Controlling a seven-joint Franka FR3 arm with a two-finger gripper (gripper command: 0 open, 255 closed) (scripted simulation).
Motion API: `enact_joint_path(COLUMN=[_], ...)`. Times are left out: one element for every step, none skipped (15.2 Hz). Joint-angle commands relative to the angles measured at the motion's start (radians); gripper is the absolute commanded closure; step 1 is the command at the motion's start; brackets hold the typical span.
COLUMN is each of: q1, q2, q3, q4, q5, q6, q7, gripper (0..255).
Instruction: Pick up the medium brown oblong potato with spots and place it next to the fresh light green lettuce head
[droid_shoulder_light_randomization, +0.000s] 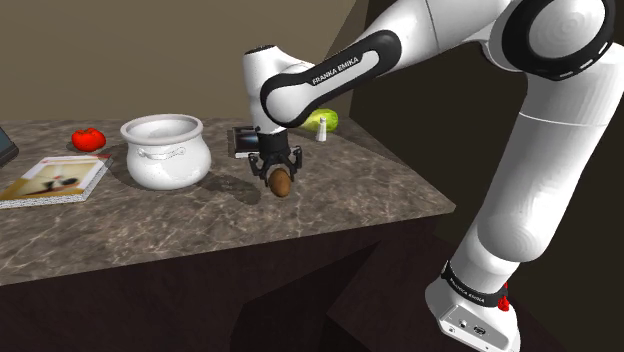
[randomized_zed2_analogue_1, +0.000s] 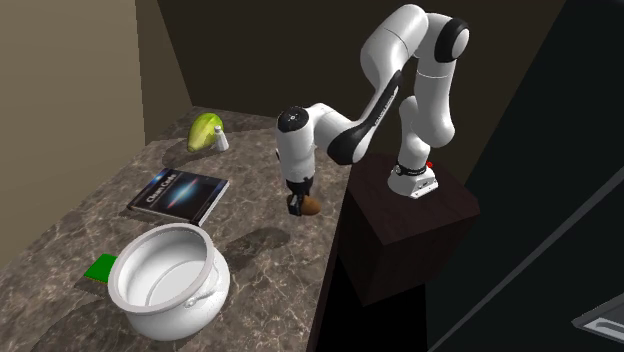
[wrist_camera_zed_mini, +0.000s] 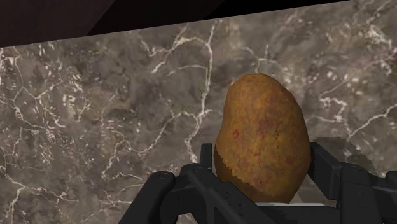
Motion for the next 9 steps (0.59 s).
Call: enact_joint_path(q1=[-0.002, -0.002, -0.002, -0.003, -0.003, -0.003, -0.004, -0.004, -0.004], q2=[-0.014, -0.020, -0.025, -0.030, -0.035, -0.040, -0.045, -0.049, -0.054], q3=[0.000, 0.001, 0.001, 0.001, 0.002, 0.002, 0.002, 0.002, 0.002], q4=[0.011, 0.018, 0.026, 0.033, 0.041, 0.049, 0.058, 0.066, 0.075], q5=[0.007, 0.011, 0.014, 0.017, 0.019, 0.022, 0.025, 0.027, 0.029], q6=[-0.023, -0.036, -0.048, -0.060, -0.072, -0.085, -0.097, -0.110, -0.122], q7=[-0.008, -0.011, -0.014, -0.017, -0.020, -0.022, -0.025, -0.027, -0.030], gripper=[255, 255, 255, 255, 255, 255, 255, 255, 255])
